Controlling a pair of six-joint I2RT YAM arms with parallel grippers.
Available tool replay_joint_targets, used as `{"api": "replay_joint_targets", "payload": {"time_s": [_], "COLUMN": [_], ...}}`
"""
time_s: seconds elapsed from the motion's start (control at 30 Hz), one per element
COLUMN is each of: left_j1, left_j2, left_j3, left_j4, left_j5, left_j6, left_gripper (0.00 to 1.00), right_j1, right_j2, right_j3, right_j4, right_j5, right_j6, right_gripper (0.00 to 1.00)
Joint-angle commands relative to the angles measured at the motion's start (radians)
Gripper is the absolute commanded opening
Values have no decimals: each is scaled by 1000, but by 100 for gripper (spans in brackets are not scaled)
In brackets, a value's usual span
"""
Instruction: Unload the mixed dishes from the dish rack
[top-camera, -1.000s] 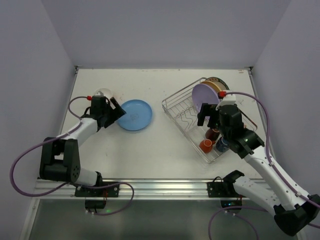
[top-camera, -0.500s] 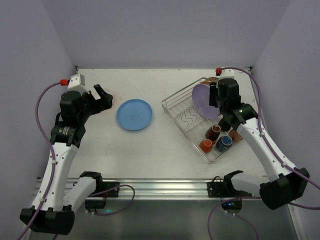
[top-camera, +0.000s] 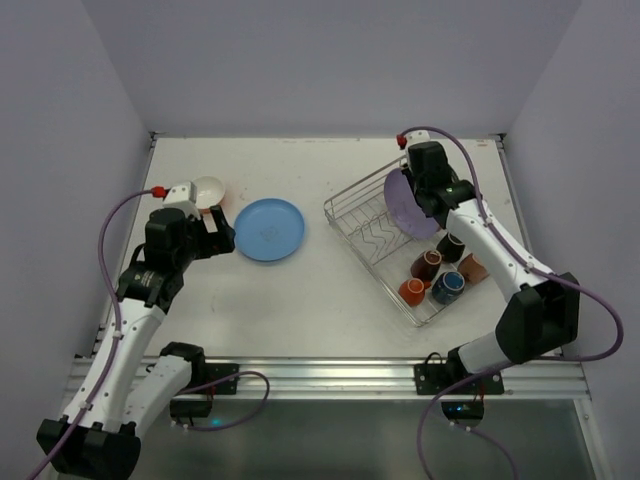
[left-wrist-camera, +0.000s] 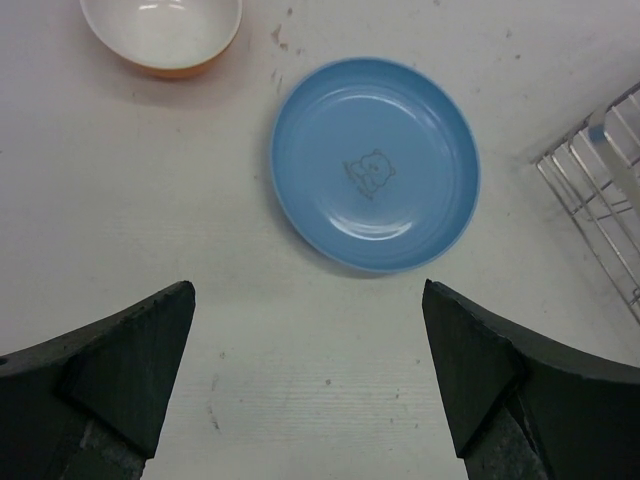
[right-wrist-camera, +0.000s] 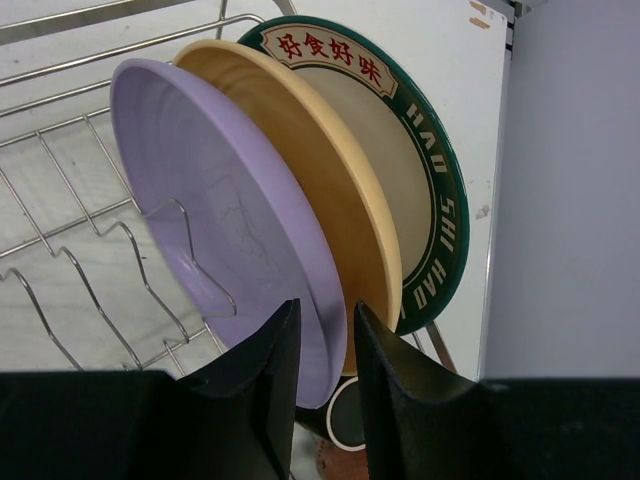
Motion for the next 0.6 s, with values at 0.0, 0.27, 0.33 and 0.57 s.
{"api": "replay_joint_targets", "payload": {"time_s": [0.0, 0.27, 0.33, 0.57], "left_j1": [-5, -7, -8, -10], "left_j2": [9, 12, 16, 13], "left_j3": [-23, -26, -26, -27], "left_j4": [33, 50, 52, 50], "left_j5": [7, 27, 29, 33], "left_j6": [41, 46, 46, 49], "left_gripper": [100, 100, 100, 100], "right_j1": [-2, -2, -2, 6], "right_j2": [19, 76, 65, 10], "right_j3": [45, -9, -18, -69], "right_j4": [36, 171, 188, 272], "right_j5": [34, 85, 91, 40], "right_j6": [-69, -180, -186, -238], "right_gripper": [30, 12, 11, 1]}}
